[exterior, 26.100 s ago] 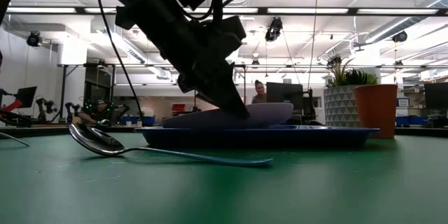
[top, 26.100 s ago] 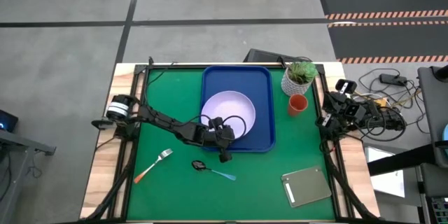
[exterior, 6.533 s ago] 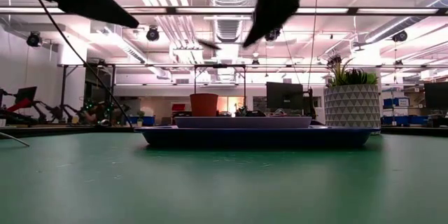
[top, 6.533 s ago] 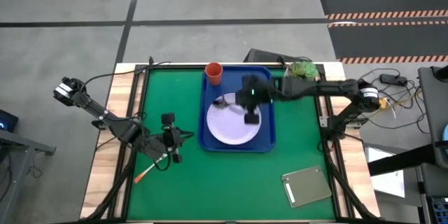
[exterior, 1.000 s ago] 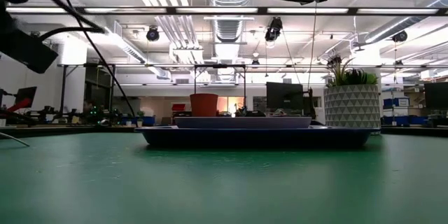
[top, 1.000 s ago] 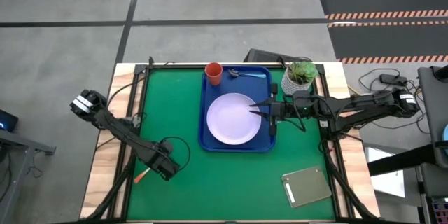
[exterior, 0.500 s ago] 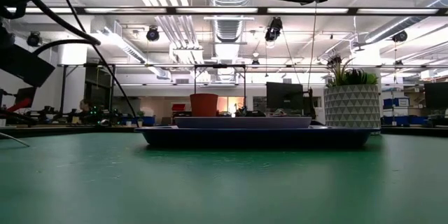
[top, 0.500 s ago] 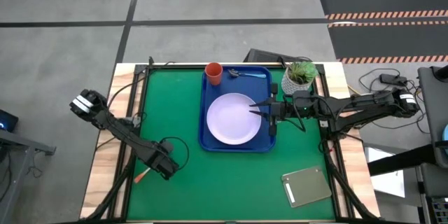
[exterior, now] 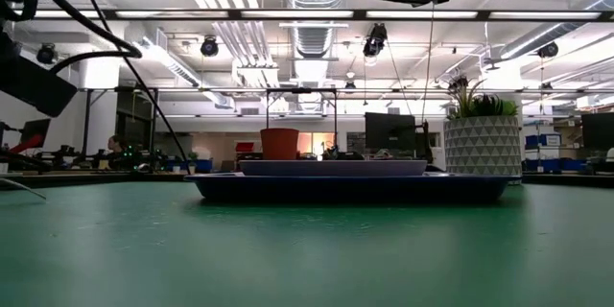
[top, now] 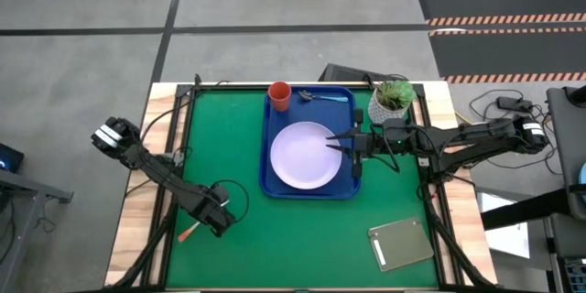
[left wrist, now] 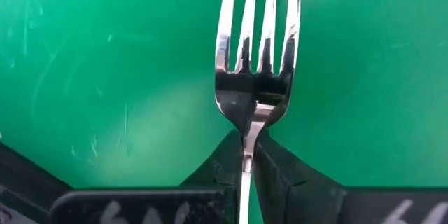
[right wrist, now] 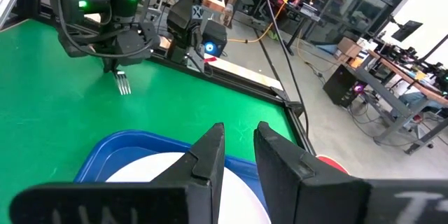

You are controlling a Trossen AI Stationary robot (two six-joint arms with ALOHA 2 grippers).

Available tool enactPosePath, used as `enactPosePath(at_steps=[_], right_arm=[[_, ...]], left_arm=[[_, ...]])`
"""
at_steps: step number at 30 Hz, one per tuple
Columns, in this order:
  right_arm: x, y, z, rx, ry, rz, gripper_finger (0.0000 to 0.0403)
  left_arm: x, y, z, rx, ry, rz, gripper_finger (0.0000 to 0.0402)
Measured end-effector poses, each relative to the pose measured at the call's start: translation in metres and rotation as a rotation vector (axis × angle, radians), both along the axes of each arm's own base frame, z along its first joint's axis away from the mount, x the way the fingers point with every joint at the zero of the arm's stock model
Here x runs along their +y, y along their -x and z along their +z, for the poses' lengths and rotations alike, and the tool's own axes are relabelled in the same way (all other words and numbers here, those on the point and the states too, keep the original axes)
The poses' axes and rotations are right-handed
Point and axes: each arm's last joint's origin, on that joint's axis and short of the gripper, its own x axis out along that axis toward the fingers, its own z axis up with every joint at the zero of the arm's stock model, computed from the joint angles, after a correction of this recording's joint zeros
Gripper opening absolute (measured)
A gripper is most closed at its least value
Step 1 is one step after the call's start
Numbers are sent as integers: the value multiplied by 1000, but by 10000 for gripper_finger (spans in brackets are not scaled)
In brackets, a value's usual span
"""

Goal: Pick and place plate/cup/fork/spoon on tray
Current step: Put the orange fork on the blue tray to the left of the blue spoon

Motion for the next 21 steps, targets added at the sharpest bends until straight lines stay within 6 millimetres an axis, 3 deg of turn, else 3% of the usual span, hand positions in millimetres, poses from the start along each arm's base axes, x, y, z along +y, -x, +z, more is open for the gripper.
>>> enactPosePath(at_steps=[7,21], right_arm=[[0,0,0,0,0,0,68],[1,-2,3,-56,-7,27,68]], left_arm=[[-4,-15,20,-187,-104,-95,4],[-9,-51,93,-757,-565,-307,2]])
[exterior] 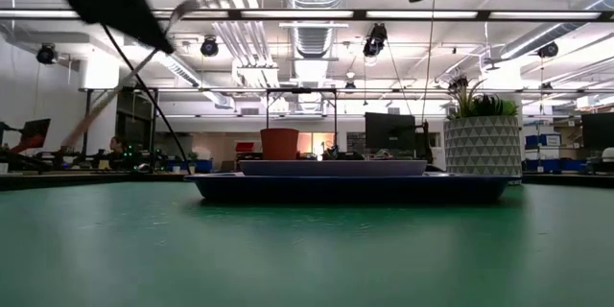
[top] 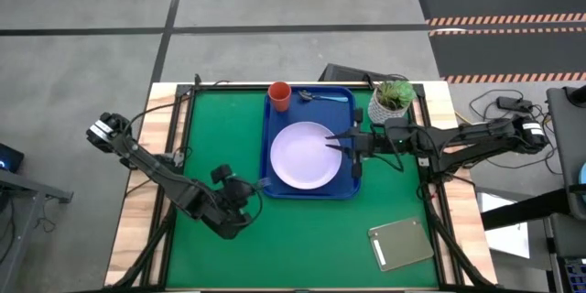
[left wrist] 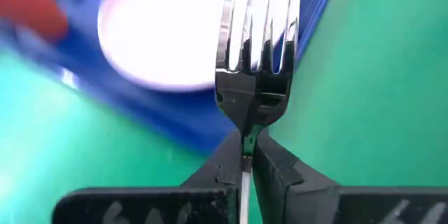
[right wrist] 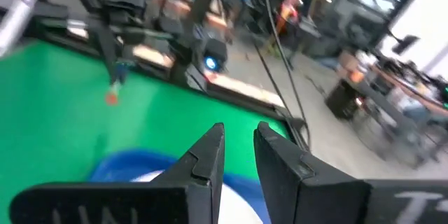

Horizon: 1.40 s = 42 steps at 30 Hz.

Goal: Pick and place plate/cup/fork/spoon on tray
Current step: Put the orange fork on the blue tray to the left of the blue spoon

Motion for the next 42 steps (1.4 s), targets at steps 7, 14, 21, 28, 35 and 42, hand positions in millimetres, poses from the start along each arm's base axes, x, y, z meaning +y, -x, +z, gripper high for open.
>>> enactPosePath(at_steps=[7,14,21,28,35,42], right_arm=[[4,-14,-6,-132,-30,142,68],[5,-42,-17,-180,-74,188,68],[8,-66,-22,-164,-120,279,83],[10,-79,-20,-159,-184,317,138],[19,-91,-25,-139,-170,347,173],[23,-104,-26,-137,-179,353,176]], left_arm=[[-8,-17,19,-184,-202,-107,2],[-14,-34,42,-350,-331,-187,2],[-18,-40,62,-463,-427,-206,2],[-16,-44,70,-526,-444,-186,2],[-7,-49,71,-531,-448,-150,2],[4,-55,72,-532,-453,-111,2]])
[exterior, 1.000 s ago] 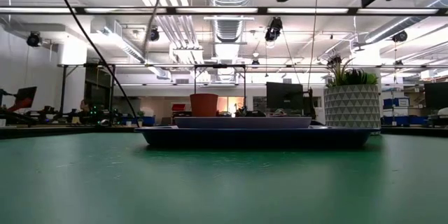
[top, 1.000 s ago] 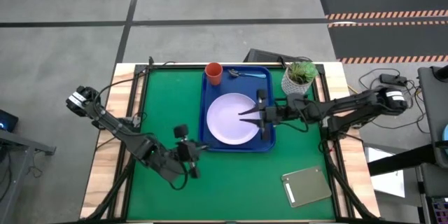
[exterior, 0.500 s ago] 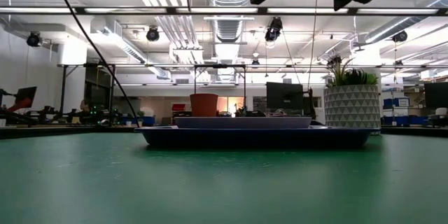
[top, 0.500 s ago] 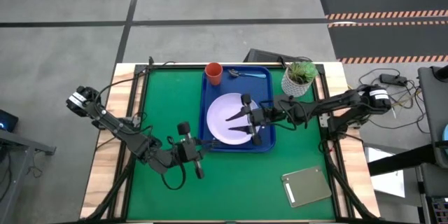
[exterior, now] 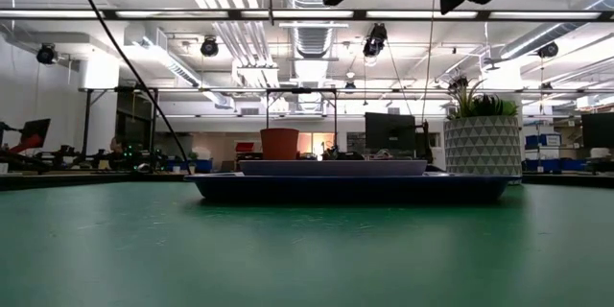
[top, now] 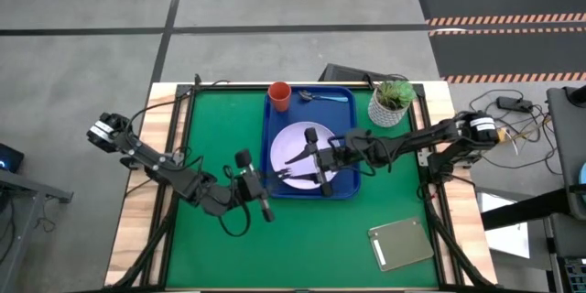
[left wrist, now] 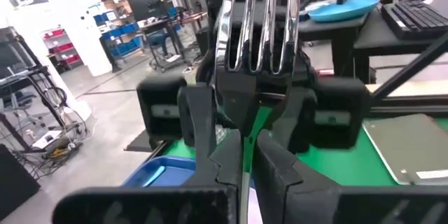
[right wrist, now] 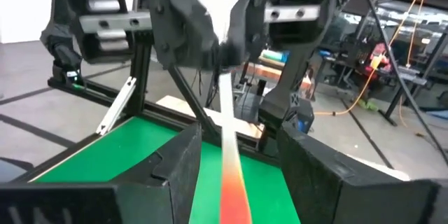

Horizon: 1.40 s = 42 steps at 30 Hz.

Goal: Pick and place plate/cup/fork/spoon on tray
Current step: Put the orange fork on the blue tray to the left of the blue spoon

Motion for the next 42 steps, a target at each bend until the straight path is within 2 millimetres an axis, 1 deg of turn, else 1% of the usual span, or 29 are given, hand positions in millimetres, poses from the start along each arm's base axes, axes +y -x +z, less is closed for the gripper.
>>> enactPosePath(at_steps=[4,8,13,21,28,42], right_arm=[[1,-6,-1,3,-3,-3,176],[4,-7,-1,4,-3,6,173],[9,-7,0,0,0,20,154],[9,-7,-1,2,22,17,96],[9,-7,-4,25,44,13,18],[8,-6,-3,35,42,15,13]], left_arm=[[4,-6,1,-33,24,-29,2],[5,-12,-5,-20,18,-21,2],[8,-16,-9,-8,11,-6,2],[9,-16,-9,-10,13,-5,2],[8,-16,-9,-10,14,-12,9],[8,-16,-9,-14,35,-10,17]])
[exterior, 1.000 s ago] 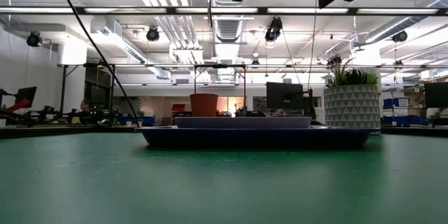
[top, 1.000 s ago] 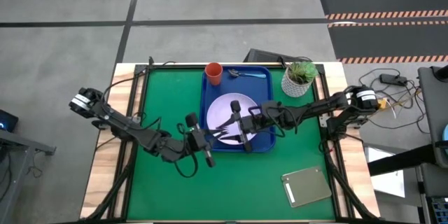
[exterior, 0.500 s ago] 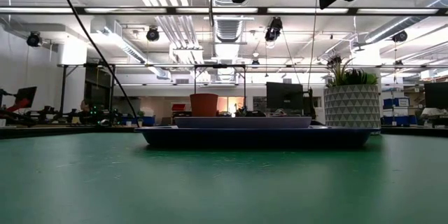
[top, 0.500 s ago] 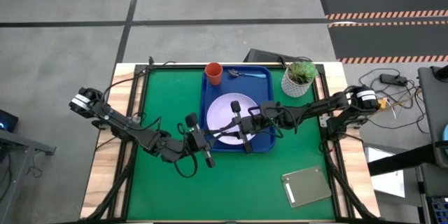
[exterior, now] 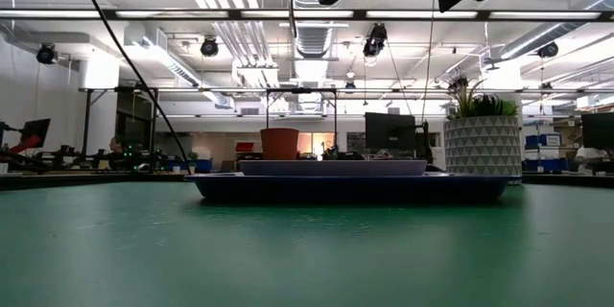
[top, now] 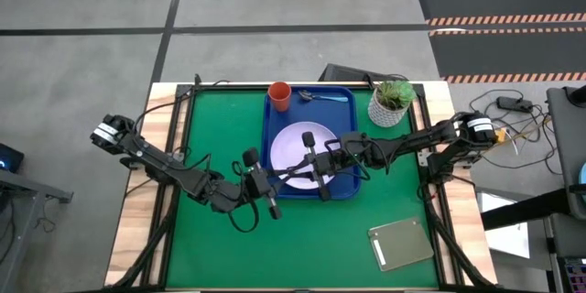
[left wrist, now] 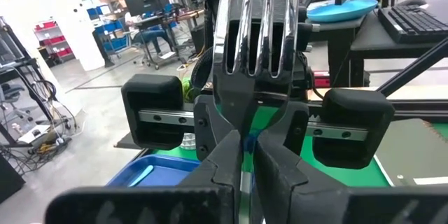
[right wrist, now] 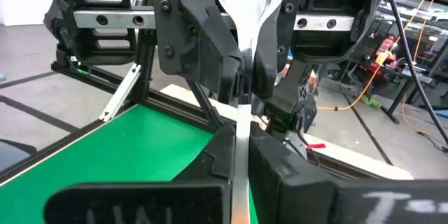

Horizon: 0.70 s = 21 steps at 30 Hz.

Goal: Pick and place plate/cup/fork/spoon on tray
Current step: Put the orange fork on the blue tray to the left of the blue spoon

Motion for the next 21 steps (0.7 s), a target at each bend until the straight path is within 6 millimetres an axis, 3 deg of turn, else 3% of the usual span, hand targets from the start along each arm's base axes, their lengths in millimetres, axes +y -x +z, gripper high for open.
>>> enactPosePath(at_steps=[8,21], right_arm=[[0,0,0,0,0,2,12],[0,0,-3,33,9,4,12]], left_arm=[[0,0,0,-1,2,0,29],[-3,6,-2,58,-29,-16,140]])
